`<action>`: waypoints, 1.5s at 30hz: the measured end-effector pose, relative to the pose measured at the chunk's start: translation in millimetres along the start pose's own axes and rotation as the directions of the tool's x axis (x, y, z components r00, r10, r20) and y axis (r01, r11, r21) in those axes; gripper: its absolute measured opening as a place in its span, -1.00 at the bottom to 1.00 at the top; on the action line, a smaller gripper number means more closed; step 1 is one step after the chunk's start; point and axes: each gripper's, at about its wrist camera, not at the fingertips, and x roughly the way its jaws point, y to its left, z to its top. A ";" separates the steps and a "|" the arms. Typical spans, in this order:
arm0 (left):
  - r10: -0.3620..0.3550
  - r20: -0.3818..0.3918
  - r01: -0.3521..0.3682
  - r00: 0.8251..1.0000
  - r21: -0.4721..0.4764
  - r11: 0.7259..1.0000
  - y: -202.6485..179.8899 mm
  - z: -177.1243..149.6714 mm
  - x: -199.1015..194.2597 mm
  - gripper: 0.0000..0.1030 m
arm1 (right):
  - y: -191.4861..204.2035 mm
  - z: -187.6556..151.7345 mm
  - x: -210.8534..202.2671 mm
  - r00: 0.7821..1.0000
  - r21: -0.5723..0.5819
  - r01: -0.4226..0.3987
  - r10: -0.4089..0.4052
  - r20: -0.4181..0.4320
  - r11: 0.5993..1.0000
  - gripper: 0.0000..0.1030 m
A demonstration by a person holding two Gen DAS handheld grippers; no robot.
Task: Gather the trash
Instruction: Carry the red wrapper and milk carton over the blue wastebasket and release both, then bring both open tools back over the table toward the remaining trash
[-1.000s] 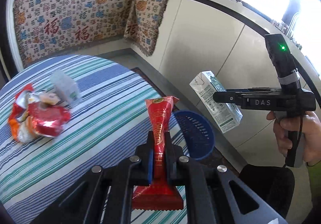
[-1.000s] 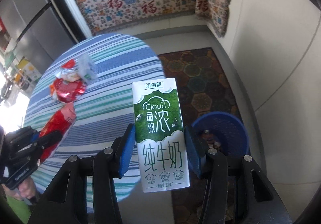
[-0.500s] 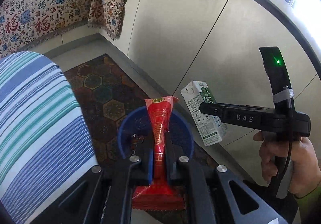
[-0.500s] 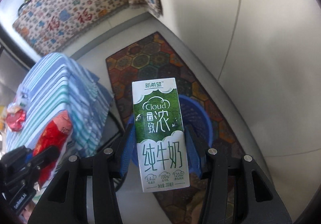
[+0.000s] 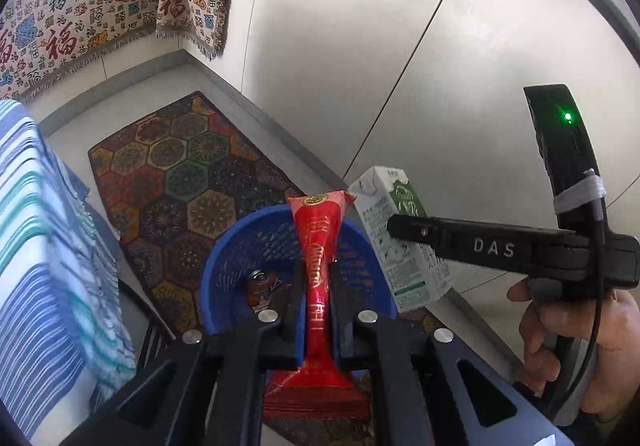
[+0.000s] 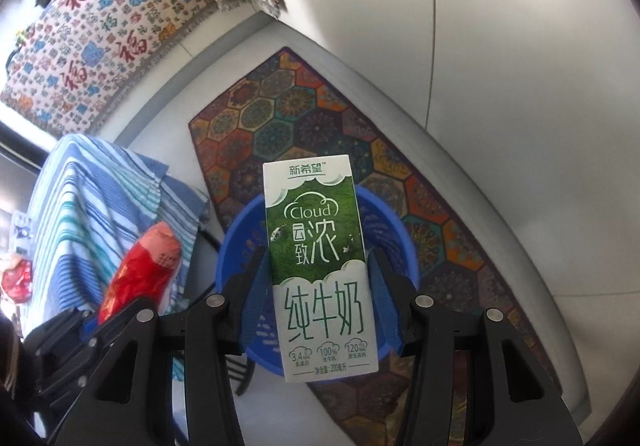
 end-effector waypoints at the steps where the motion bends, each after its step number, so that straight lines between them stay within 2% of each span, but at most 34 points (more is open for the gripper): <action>1: -0.003 -0.013 0.002 1.000 -0.007 1.000 2.2 1.7 6.0 -0.74 | -0.9 1.4 2.6 1.000 0.000 -0.002 0.002 -0.005 1.000 0.04; 2: -0.002 -0.025 0.002 1.000 -0.015 1.000 3.0 2.9 9.8 -0.54 | -3.0 2.2 5.3 1.000 0.002 -0.010 0.010 -0.007 1.000 0.13; 3: 0.001 -0.030 -0.002 1.000 -0.021 1.000 3.7 3.3 10.9 -0.41 | -6.0 2.7 7.2 1.000 0.010 -0.021 0.021 -0.006 1.000 0.37; 4: 0.010 -0.023 -0.010 1.000 -0.022 1.000 4.4 4.7 9.2 -0.21 | -10.1 1.2 7.6 1.000 0.019 -0.023 0.023 -0.002 1.000 0.41; 5: 0.020 -0.006 -0.020 1.000 -0.020 1.000 4.3 5.9 5.3 -0.16 | -13.6 0.6 6.6 1.000 0.030 -0.024 0.023 0.005 0.999 0.41; 8: 0.022 0.034 -0.021 0.999 -0.014 1.000 3.7 8.9 -13.3 -0.16 | -16.7 -0.6 -6.0 0.998 0.052 -0.044 0.043 0.036 0.998 0.41; 13: 0.039 0.125 -0.038 0.991 -0.005 0.999 14.3 6.9 -76.7 -0.15 | -3.5 -2.2 -50.0 0.985 0.025 -0.061 0.056 0.165 0.998 0.41; 14: 0.051 0.142 -0.052 0.989 0.003 0.999 17.4 4.1 -90.5 -0.08 | 1.7 -3.1 -60.3 0.979 0.011 -0.058 0.055 0.197 0.998 0.41; 17: 0.096 0.203 -0.102 0.974 0.014 0.995 33.9 -19.1 -145.2 0.15 | 24.2 -10.1 -97.0 0.949 -0.038 -0.035 0.045 0.312 0.999 0.50; 21: 0.179 0.211 -0.176 0.961 -0.031 0.984 71.6 -64.5 -195.8 0.15 | 70.8 -24.3 -129.6 0.904 -0.134 0.012 0.046 0.425 0.991 0.59; 23: 0.236 0.195 -0.226 0.952 -0.075 0.971 97.4 -91.1 -213.0 0.15 | 103.2 -38.6 -134.9 0.892 -0.202 0.027 0.068 0.447 0.979 0.65; 26: 0.338 0.148 -0.322 0.929 -0.123 0.939 136.3 -129.1 -232.5 0.15 | 153.4 -68.9 -127.6 0.898 -0.307 0.008 0.128 0.420 0.952 0.68; 29: 0.406 0.116 -0.385 0.907 -0.169 0.907 175.8 -158.4 -254.1 0.15 | 208.8 -108.8 -108.5 0.920 -0.425 -0.035 0.195 0.339 0.904 0.68; 32: 0.462 0.084 -0.439 0.883 -0.205 0.875 211.5 -179.9 -272.1 0.15 | 264.0 -147.4 -81.5 0.946 -0.536 -0.086 0.238 0.222 0.840 0.68; 36: 0.487 0.058 -0.460 0.872 -0.248 0.853 251.0 -194.8 -288.3 0.15 | 312.2 -178.6 -51.5 0.964 -0.624 -0.088 0.225 0.144 0.777 0.68; 38: 0.483 0.064 -0.452 0.873 -0.268 0.851 265.5 -196.7 -291.7 0.27 | 329.9 -184.7 -37.9 0.970 -0.645 -0.096 0.216 0.110 0.758 0.68; 40: 0.493 0.069 -0.459 0.867 -0.274 0.846 275.8 -196.3 -293.9 0.29 | 347.1 -185.5 -24.8 0.976 -0.670 -0.078 0.192 0.099 0.738 0.68; 41: 0.491 0.070 -0.456 0.868 -0.274 0.846 281.3 -195.0 -294.1 0.37 | 353.8 -184.2 -19.5 0.979 -0.684 -0.064 0.177 0.096 0.727 0.68; 43: 0.491 0.073 -0.457 0.868 -0.267 0.848 289.2 -191.4 -293.1 0.45 | 366.6 -184.7 -10.9 0.982 -0.699 -0.042 0.157 0.102 0.714 0.79; 45: 0.484 0.069 -0.453 0.873 -0.254 0.855 296.2 -188.9 -292.6 0.60 | 370.2 -184.7 -8.4 0.983 -0.694 -0.042 0.154 0.100 0.718 0.85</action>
